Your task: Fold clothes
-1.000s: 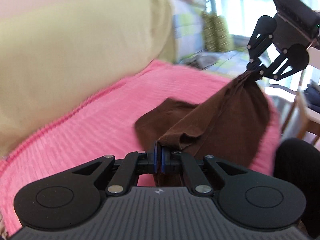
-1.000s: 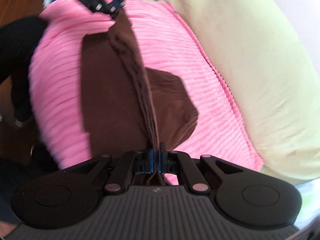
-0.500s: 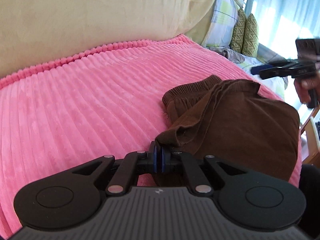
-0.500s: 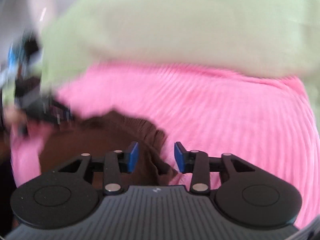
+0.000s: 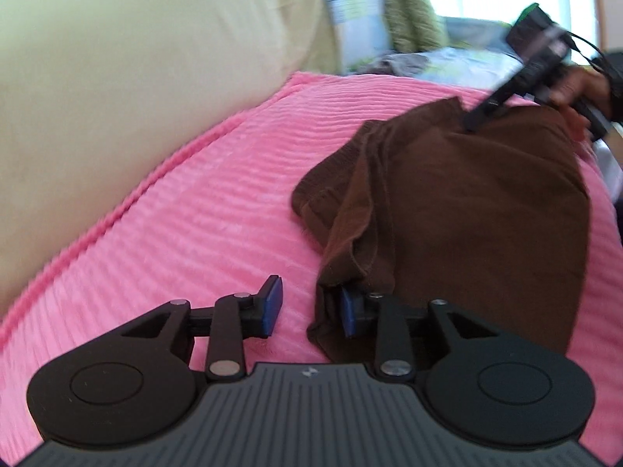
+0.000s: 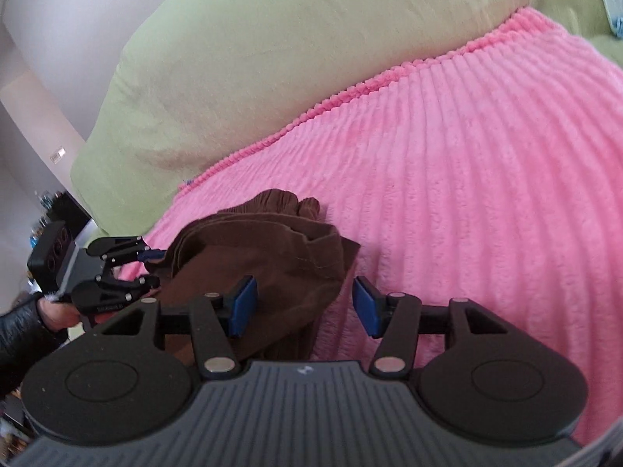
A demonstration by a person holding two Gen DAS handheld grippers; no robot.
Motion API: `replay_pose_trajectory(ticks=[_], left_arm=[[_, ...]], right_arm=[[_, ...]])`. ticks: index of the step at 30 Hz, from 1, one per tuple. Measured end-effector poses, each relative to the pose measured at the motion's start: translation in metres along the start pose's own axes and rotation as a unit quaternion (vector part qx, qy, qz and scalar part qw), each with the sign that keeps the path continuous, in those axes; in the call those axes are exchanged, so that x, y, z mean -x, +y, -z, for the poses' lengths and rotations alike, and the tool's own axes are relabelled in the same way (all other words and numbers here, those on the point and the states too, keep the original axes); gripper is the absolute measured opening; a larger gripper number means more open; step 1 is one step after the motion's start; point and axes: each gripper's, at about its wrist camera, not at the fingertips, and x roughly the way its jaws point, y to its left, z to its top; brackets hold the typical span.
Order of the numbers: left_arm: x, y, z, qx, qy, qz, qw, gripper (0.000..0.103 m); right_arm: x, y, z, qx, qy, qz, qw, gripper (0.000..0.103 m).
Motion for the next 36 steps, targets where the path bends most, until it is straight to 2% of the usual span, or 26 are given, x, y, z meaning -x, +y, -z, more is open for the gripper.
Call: replay_pose_trajectory(ticks=[2, 4, 9, 10, 11, 13, 14, 15, 17, 20, 22, 24, 25, 27, 29, 32, 33, 34, 35, 36], left_arm=[[0.005, -0.007, 0.001, -0.035, -0.006, 0.008, 0.9993, 0.052], [0.004, -0.015, 0.000, -0.070, -0.006, -0.010, 0.9975, 0.052], [-0.012, -0.010, -0.008, -0.037, -0.001, -0.009, 0.9993, 0.050], [-0.014, -0.006, -0.010, -0.019, 0.003, 0.000, 0.9998, 0.035], [-0.015, -0.002, -0.010, -0.006, 0.005, 0.002, 1.0000, 0.010], [-0.011, 0.004, -0.007, 0.014, 0.002, -0.005, 0.9999, 0.008], [-0.005, 0.006, -0.005, 0.027, -0.007, -0.005, 0.9996, 0.007], [0.000, 0.008, -0.003, 0.038, -0.015, -0.004, 0.9991, 0.007], [0.015, 0.015, -0.001, 0.072, -0.038, -0.004, 0.9967, 0.007], [0.019, 0.025, -0.007, 0.096, -0.055, -0.012, 0.9938, 0.007], [0.007, 0.030, -0.014, 0.101, -0.046, -0.021, 0.9936, 0.007], [-0.015, 0.037, -0.015, 0.114, -0.011, -0.014, 0.9933, 0.007], [-0.025, 0.040, -0.013, 0.119, 0.003, -0.010, 0.9928, 0.008], [-0.040, 0.044, -0.009, 0.132, 0.023, -0.004, 0.9910, 0.012], [-0.043, 0.050, -0.005, 0.160, 0.015, -0.004, 0.9870, 0.024], [-0.043, 0.061, 0.001, 0.191, 0.007, -0.013, 0.9815, 0.034], [-0.044, 0.063, 0.003, 0.195, 0.008, -0.024, 0.9805, 0.036], [-0.042, 0.068, 0.005, 0.209, 0.005, -0.036, 0.9772, 0.044], [-0.040, 0.071, 0.006, 0.222, 0.003, -0.046, 0.9739, 0.045], [-0.038, 0.072, 0.006, 0.224, 0.003, -0.055, 0.9729, 0.045]], right_arm=[[-0.001, 0.002, 0.001, 0.001, 0.002, 0.001, 1.000, 0.050], [-0.002, 0.004, 0.002, 0.002, 0.002, 0.002, 1.000, 0.050], [-0.004, 0.006, 0.001, -0.004, -0.004, -0.004, 1.000, 0.050], [-0.004, 0.006, 0.001, -0.007, -0.005, -0.007, 1.000, 0.050], [-0.004, 0.006, 0.001, -0.015, -0.008, -0.004, 1.000, 0.047], [-0.004, 0.006, 0.001, -0.028, -0.013, 0.001, 1.000, 0.028], [0.000, 0.006, 0.000, -0.041, -0.021, 0.014, 0.999, 0.009], [0.003, 0.009, -0.001, -0.041, -0.024, 0.017, 0.999, 0.004], [0.011, 0.021, -0.003, -0.024, -0.033, 0.022, 0.999, 0.003], [0.024, 0.038, -0.012, 0.004, -0.058, 0.012, 0.998, 0.003], [0.026, 0.040, -0.023, 0.009, -0.073, 0.010, 0.997, 0.003], [0.012, 0.029, -0.036, 0.002, -0.062, 0.022, 0.998, 0.003], [-0.002, 0.015, -0.039, -0.018, -0.034, 0.031, 0.999, 0.004], [-0.018, -0.003, -0.038, -0.038, -0.011, 0.038, 0.998, 0.008], [-0.025, -0.014, -0.037, -0.051, -0.008, 0.038, 0.998, 0.013], [-0.023, -0.028, -0.037, -0.077, -0.040, 0.028, 0.996, 0.016], [-0.022, -0.031, -0.038, -0.078, -0.049, 0.042, 0.995, 0.016], [-0.021, -0.032, -0.037, -0.074, -0.053, 0.059, 0.994, 0.017], [-0.017, -0.032, -0.038, -0.064, -0.068, 0.107, 0.990, 0.015], [-0.015, -0.032, -0.038, -0.065, -0.073, 0.112, 0.989, 0.016]])
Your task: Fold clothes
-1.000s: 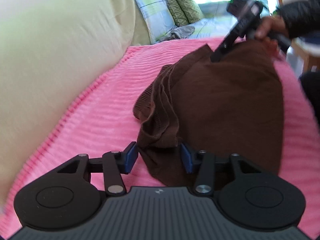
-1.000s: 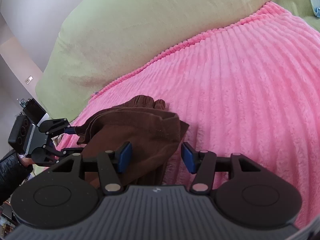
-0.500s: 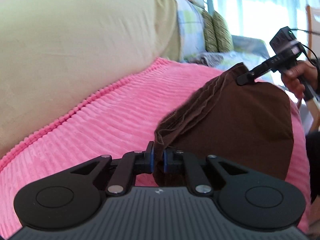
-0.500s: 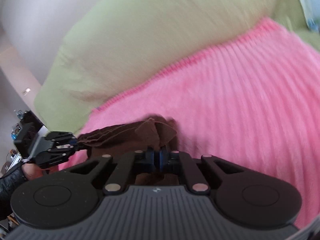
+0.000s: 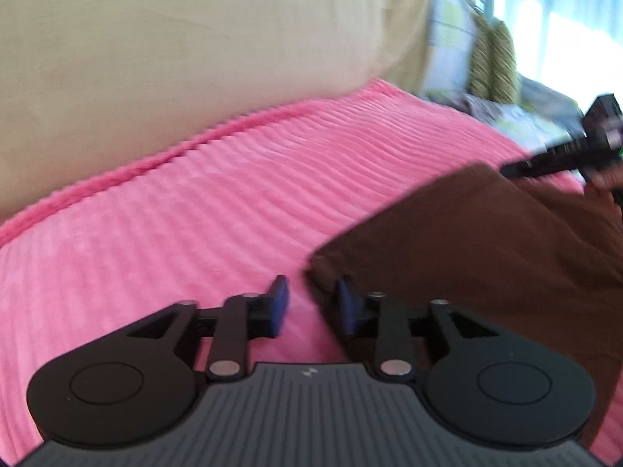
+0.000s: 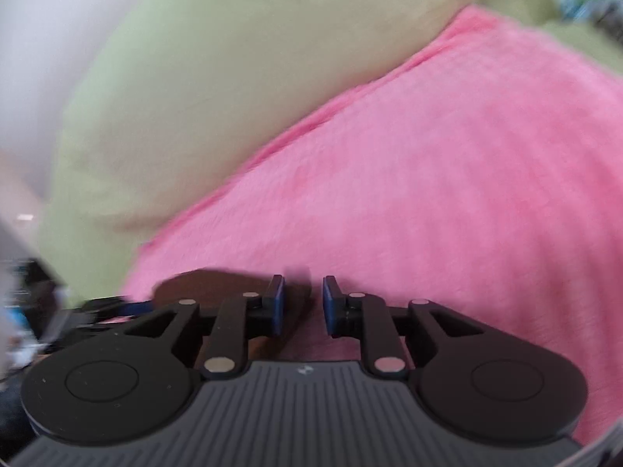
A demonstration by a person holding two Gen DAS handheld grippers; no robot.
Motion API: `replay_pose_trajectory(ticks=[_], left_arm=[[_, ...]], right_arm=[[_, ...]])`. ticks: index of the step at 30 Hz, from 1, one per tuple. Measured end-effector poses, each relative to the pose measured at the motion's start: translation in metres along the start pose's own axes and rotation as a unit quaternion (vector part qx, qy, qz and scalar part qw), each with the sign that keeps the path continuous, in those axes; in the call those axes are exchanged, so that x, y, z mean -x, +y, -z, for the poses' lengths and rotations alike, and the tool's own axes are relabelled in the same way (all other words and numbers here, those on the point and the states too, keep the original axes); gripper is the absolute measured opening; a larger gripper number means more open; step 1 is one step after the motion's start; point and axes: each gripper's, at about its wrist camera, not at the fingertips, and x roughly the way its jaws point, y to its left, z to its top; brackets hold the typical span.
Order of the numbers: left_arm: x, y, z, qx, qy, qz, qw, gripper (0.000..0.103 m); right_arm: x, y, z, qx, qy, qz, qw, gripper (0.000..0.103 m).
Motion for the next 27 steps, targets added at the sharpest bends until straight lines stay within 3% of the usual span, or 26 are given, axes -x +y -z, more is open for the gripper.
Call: replay_pose_trajectory(ticks=[2, 5, 8, 12, 15, 19, 20, 22, 24, 26, 27], left_arm=[[0.014, -0.002, 0.000, -0.016, -0.008, -0.044, 0.9989, 0.042], [0.046, -0.009, 0.005, -0.028, -0.027, -0.064, 0.9972, 0.043], [0.084, -0.035, 0.017, -0.069, -0.049, -0.077, 0.9935, 0.045], [0.119, -0.096, 0.042, -0.148, -0.067, -0.069, 0.9844, 0.047], [0.127, -0.155, 0.070, -0.266, -0.065, -0.082, 0.9583, 0.047], [0.121, -0.208, 0.106, -0.407, -0.054, -0.095, 0.9067, 0.048], [0.117, -0.217, 0.113, -0.435, -0.051, -0.101, 0.8933, 0.048], [0.110, -0.227, 0.122, -0.471, -0.053, -0.114, 0.8734, 0.050], [0.103, -0.234, 0.127, -0.496, -0.056, -0.123, 0.8575, 0.059], [0.093, -0.240, 0.135, -0.535, -0.057, -0.141, 0.8310, 0.062], [0.088, -0.242, 0.136, -0.547, -0.053, -0.146, 0.8227, 0.062]], right_arm=[[0.021, 0.003, -0.001, -0.006, -0.034, 0.016, 0.999, 0.016], [0.058, 0.023, 0.004, 0.022, -0.063, -0.001, 0.998, 0.021], [0.102, 0.054, 0.029, 0.074, -0.068, -0.014, 0.995, 0.033], [0.137, 0.093, 0.080, 0.168, -0.059, 0.037, 0.983, 0.033], [0.147, 0.115, 0.116, 0.229, -0.047, 0.079, 0.969, 0.033], [0.140, 0.159, 0.175, 0.417, -0.011, 0.140, 0.898, 0.033], [0.135, 0.169, 0.191, 0.477, -0.004, 0.150, 0.866, 0.038], [0.131, 0.181, 0.210, 0.543, 0.003, 0.159, 0.825, 0.051], [0.119, 0.189, 0.230, 0.627, -0.003, 0.179, 0.759, 0.062], [0.110, 0.191, 0.234, 0.660, 0.002, 0.184, 0.729, 0.062], [0.109, 0.191, 0.234, 0.664, 0.002, 0.182, 0.726, 0.062]])
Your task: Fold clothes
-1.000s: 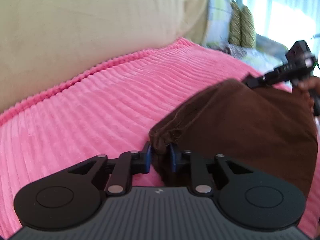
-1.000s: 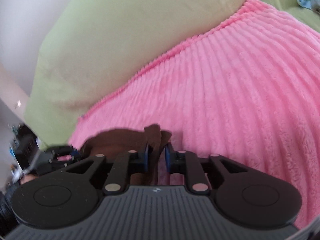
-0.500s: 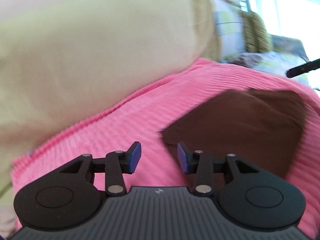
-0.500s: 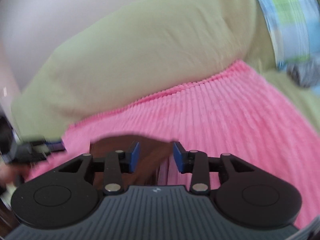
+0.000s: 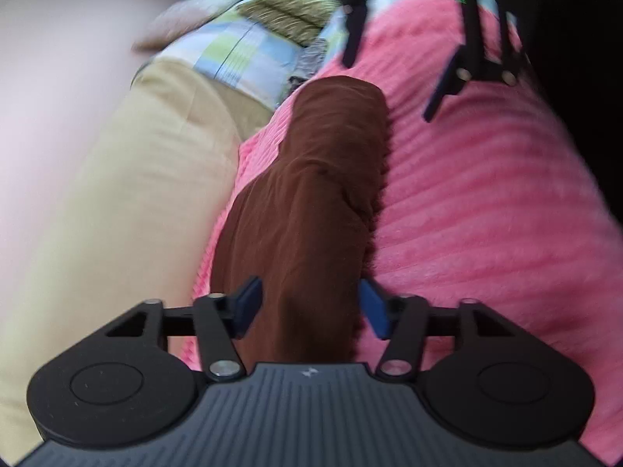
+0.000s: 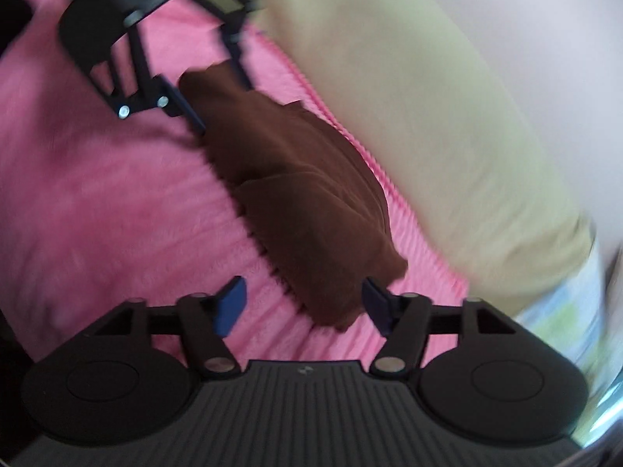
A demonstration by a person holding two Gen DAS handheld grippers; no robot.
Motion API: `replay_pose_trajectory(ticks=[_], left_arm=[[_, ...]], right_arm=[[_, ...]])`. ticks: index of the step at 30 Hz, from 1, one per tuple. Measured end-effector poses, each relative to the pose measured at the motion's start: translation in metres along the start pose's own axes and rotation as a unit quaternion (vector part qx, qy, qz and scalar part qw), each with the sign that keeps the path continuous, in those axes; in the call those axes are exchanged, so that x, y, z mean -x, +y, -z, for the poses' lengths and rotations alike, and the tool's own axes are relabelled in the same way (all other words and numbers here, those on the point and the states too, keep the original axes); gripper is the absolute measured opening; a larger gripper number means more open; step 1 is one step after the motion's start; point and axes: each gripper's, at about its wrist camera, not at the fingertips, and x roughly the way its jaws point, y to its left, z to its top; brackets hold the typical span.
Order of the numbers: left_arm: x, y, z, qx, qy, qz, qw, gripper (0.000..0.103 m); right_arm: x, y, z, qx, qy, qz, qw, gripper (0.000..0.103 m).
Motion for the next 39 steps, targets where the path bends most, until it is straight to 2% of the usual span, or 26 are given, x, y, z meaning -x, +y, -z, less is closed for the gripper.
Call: replay_pose_trajectory(ticks=[3, 5, 6, 8, 10, 11, 14, 19, 20, 22, 23, 24, 25, 26, 27, 28, 32, 36, 37, 38, 39], left_arm=[[-0.014, -0.007, -0.003, -0.015, 0.014, -0.006, 0.9998, 0.057], [-0.023, -0.007, -0.006, -0.004, 0.023, -0.005, 0.9997, 0.023], [-0.027, -0.007, -0.006, 0.007, 0.026, 0.000, 0.9996, 0.020], [-0.031, -0.004, -0.004, 0.034, 0.029, 0.012, 0.9989, 0.011], [-0.029, 0.000, 0.003, 0.043, 0.026, 0.021, 0.9985, 0.008], [-0.027, 0.002, 0.009, 0.043, 0.024, 0.028, 0.9984, 0.008], [-0.021, 0.008, 0.023, 0.052, 0.017, 0.042, 0.9977, 0.008], [-0.023, 0.008, 0.026, 0.061, 0.017, 0.046, 0.9970, 0.009], [-0.023, 0.008, 0.026, 0.063, 0.018, 0.044, 0.9969, 0.013], [-0.020, 0.009, 0.026, 0.061, 0.017, 0.039, 0.9972, 0.022], [-0.017, 0.010, 0.026, 0.059, 0.016, 0.037, 0.9975, 0.034], [-0.012, 0.010, 0.025, 0.057, 0.011, 0.032, 0.9978, 0.040], [-0.004, 0.012, 0.025, 0.060, 0.003, 0.024, 0.9979, 0.053], [0.003, 0.015, 0.025, 0.064, -0.010, 0.021, 0.9977, 0.059], [0.005, 0.015, 0.024, 0.063, -0.014, 0.020, 0.9977, 0.059], [0.005, 0.014, 0.023, 0.059, -0.014, 0.021, 0.9980, 0.059], [-0.007, 0.010, 0.019, 0.034, -0.014, 0.023, 0.9991, 0.059], [-0.026, 0.012, 0.013, 0.039, -0.010, 0.031, 0.9987, 0.057], [-0.031, 0.014, 0.013, 0.043, -0.006, 0.036, 0.9984, 0.052], [-0.036, 0.016, 0.014, 0.048, 0.001, 0.040, 0.9980, 0.047], [-0.040, 0.018, 0.016, 0.055, 0.009, 0.045, 0.9974, 0.034]], right_arm=[[-0.008, -0.002, -0.005, 0.015, -0.003, 0.005, 1.000, 0.061], [-0.017, 0.000, -0.011, 0.037, -0.016, 0.014, 0.999, 0.057], [-0.019, 0.004, -0.013, 0.044, -0.019, 0.018, 0.999, 0.053], [-0.027, 0.015, -0.018, 0.082, -0.029, 0.024, 0.996, 0.052], [-0.032, 0.024, -0.016, 0.104, -0.029, 0.019, 0.994, 0.041], [-0.037, 0.021, -0.012, 0.104, -0.018, 0.015, 0.994, 0.030], [-0.044, 0.000, 0.010, 0.079, 0.012, 0.012, 0.997, 0.029], [-0.041, -0.012, 0.031, 0.059, 0.041, 0.011, 0.997, 0.029], [-0.040, -0.016, 0.033, 0.048, 0.054, 0.011, 0.997, 0.026], [-0.035, -0.022, 0.037, 0.031, 0.068, 0.018, 0.997, 0.026], [-0.031, -0.027, 0.039, 0.023, 0.077, 0.025, 0.996, 0.027], [-0.025, -0.027, 0.038, 0.026, 0.074, 0.031, 0.996, 0.032], [-0.018, -0.027, 0.037, 0.030, 0.071, 0.036, 0.996, 0.038], [-0.006, -0.023, 0.031, 0.043, 0.053, 0.047, 0.997, 0.051], [-0.001, -0.020, 0.029, 0.049, 0.044, 0.051, 0.997, 0.064], [0.004, -0.014, 0.025, 0.062, 0.027, 0.055, 0.996, 0.067], [-0.004, 0.007, 0.004, 0.093, -0.015, 0.031, 0.995, 0.066], [-0.033, 0.008, -0.012, 0.109, -0.023, 0.017, 0.994, 0.061], [-0.042, 0.008, -0.016, 0.114, -0.022, 0.011, 0.993, 0.060], [-0.046, 0.007, -0.018, 0.118, -0.021, 0.002, 0.993, 0.054], [-0.051, 0.003, -0.020, 0.115, -0.019, -0.011, 0.993, 0.044]])
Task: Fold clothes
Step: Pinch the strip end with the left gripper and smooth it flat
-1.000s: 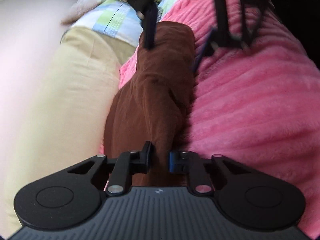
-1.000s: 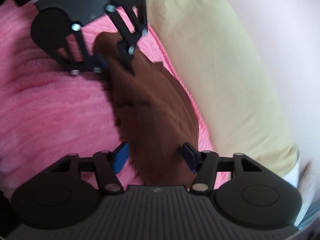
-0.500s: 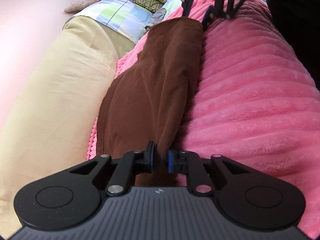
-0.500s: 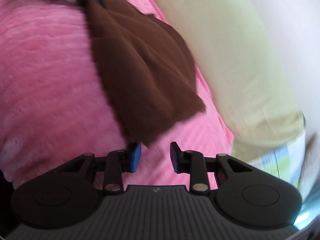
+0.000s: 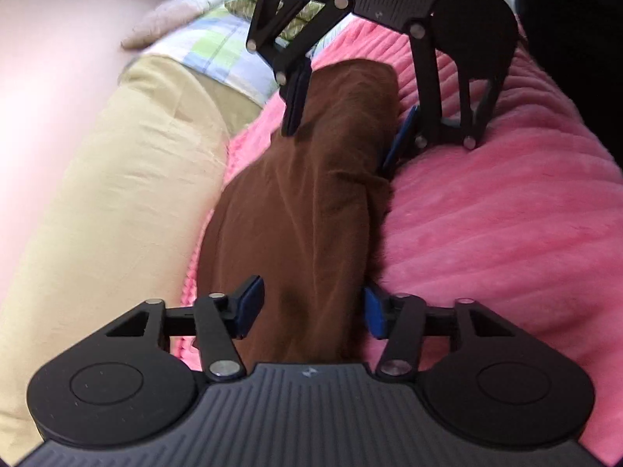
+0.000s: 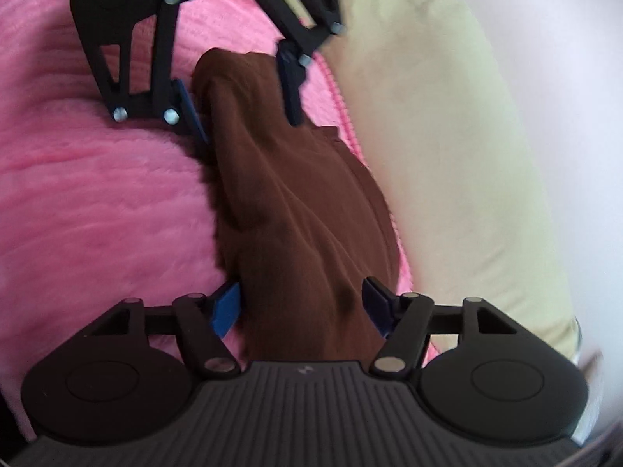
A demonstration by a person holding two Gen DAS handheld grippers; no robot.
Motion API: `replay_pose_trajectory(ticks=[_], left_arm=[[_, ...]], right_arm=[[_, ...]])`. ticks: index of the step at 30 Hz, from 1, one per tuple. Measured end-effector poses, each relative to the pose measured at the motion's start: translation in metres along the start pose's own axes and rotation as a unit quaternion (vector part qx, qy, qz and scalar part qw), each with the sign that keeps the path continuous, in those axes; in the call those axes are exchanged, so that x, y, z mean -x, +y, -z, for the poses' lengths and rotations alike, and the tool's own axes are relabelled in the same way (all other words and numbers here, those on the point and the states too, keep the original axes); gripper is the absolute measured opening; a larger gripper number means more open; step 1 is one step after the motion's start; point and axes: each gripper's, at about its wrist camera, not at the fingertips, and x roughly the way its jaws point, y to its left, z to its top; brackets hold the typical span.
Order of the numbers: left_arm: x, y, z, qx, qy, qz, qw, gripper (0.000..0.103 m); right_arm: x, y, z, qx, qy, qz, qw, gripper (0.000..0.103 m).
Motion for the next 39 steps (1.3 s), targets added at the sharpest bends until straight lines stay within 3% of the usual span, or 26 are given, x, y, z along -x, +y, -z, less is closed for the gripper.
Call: replay_pose_trajectory(ticks=[1, 3, 11, 19, 23, 25, 27, 31, 34, 39], left_arm=[[-0.004, 0.002, 0.001, 0.007, 0.008, 0.004, 0.9999, 0.027], [-0.006, 0.005, 0.008, 0.020, 0.011, 0.007, 0.9997, 0.027], [0.002, 0.001, 0.024, 0.038, 0.025, 0.002, 0.9990, 0.021], [-0.002, -0.002, 0.020, 0.032, 0.026, -0.005, 0.9991, 0.018], [0.002, 0.001, 0.021, 0.037, 0.030, -0.006, 0.9988, 0.018], [0.008, -0.001, 0.021, 0.034, 0.027, -0.012, 0.9990, 0.022], [0.013, -0.002, 0.020, 0.029, 0.021, -0.016, 0.9992, 0.031], [0.031, -0.009, 0.013, 0.020, 0.000, -0.017, 0.9996, 0.037], [0.023, -0.011, 0.005, 0.015, -0.005, -0.012, 0.9998, 0.038], [0.004, 0.005, -0.001, 0.105, 0.022, 0.017, 0.9941, 0.028]], right_arm=[[-0.004, -0.005, 0.003, -0.008, 0.001, -0.020, 1.000, 0.036], [-0.007, -0.013, 0.011, -0.028, 0.009, -0.044, 0.999, 0.028], [0.006, -0.005, 0.059, -0.067, 0.054, -0.024, 0.996, 0.026], [0.014, -0.006, 0.069, -0.129, 0.072, -0.017, 0.989, 0.026], [0.021, -0.011, 0.079, -0.183, 0.107, -0.017, 0.977, 0.023], [0.028, -0.034, 0.068, -0.200, 0.110, -0.009, 0.974, 0.023], [0.035, -0.031, 0.060, -0.183, 0.099, 0.011, 0.978, 0.036], [0.045, -0.017, 0.043, -0.123, 0.060, 0.030, 0.990, 0.040], [0.014, -0.009, 0.037, -0.102, 0.041, 0.025, 0.994, 0.041], [0.007, -0.007, 0.014, -0.100, 0.033, 0.008, 0.994, 0.039]])
